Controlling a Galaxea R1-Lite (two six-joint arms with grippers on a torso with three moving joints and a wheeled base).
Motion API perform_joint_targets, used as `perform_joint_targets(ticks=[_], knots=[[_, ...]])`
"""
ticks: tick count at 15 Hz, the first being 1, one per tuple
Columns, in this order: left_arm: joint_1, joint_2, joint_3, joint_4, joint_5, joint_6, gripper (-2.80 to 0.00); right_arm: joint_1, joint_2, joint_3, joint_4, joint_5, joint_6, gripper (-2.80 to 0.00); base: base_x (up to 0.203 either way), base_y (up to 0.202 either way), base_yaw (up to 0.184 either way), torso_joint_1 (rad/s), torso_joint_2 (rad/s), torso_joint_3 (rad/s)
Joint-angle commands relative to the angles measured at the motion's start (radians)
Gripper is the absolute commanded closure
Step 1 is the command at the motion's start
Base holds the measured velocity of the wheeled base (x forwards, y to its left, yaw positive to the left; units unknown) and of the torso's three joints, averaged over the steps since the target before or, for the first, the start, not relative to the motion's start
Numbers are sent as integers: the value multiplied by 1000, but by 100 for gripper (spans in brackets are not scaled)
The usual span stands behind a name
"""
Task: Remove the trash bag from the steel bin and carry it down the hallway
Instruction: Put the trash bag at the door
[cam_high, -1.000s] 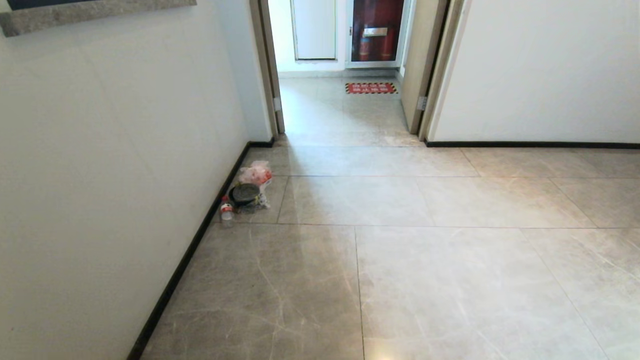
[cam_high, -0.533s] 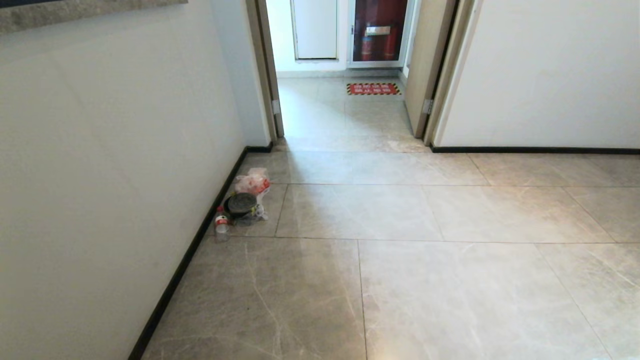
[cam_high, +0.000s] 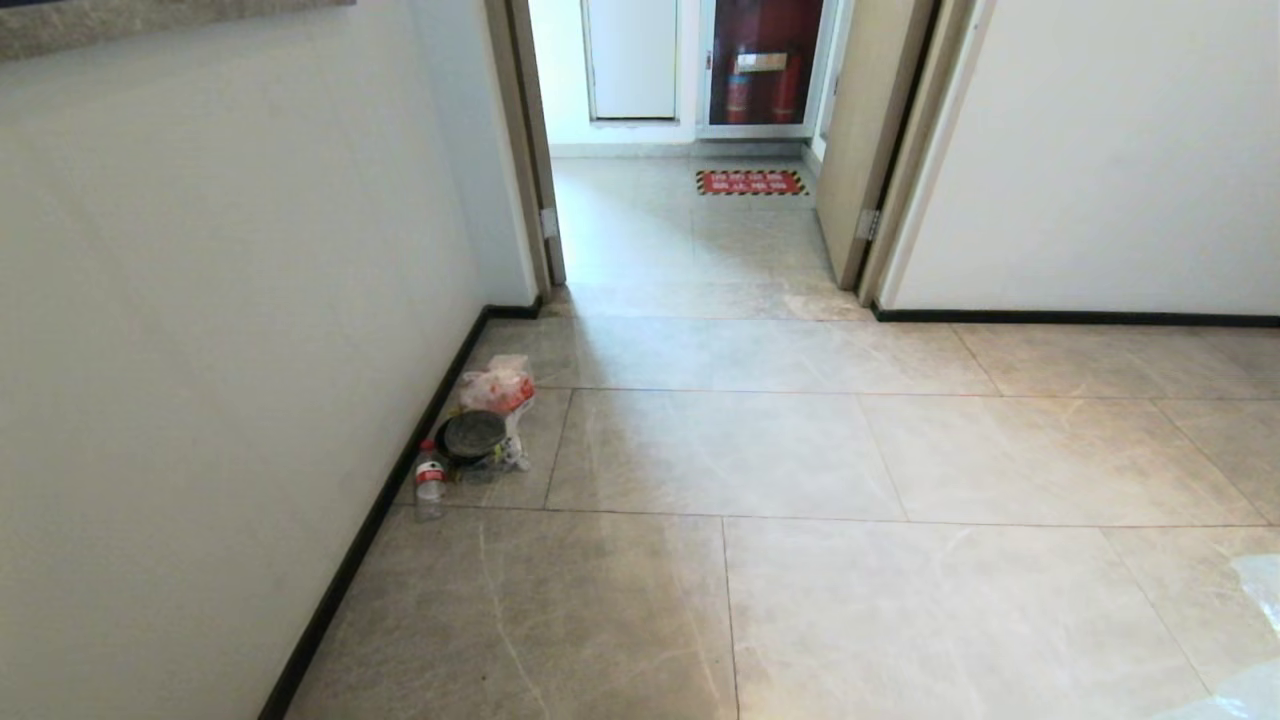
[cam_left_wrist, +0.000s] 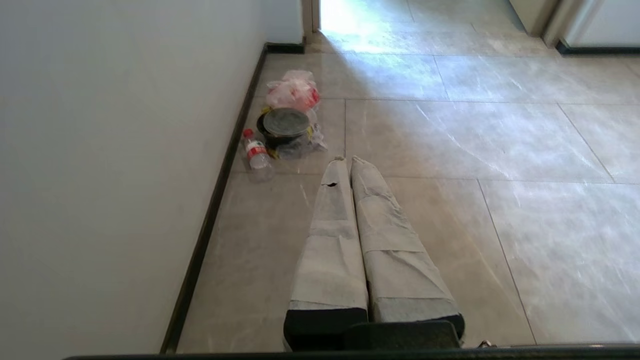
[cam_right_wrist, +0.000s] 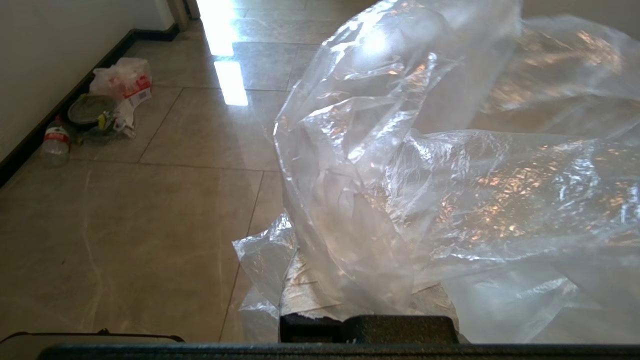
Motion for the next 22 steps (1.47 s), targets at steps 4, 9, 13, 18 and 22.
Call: perform_joint_targets(ticks=[4,9,13,18,22], knots=[[0,0,0,0,0,-1,0,0,1,2,-1,1,-1,0,189,0,2,2,2,4],[0,0,0,0,0,-1,0,0,1,2,-1,1,-1,0,193,0,-1,3,-1,1],[0,0,0,0,0,-1,0,0,1,2,-1,1,-1,0,195,0,1,3,2,0],[0,0,0,0,0,1,0,0,1,2,-1,1,-1,0,129,0,0,2,3,2],[0,0,0,0,0,1,0,0,1,2,0,1,-3,0,0,0,0,0,0,0]])
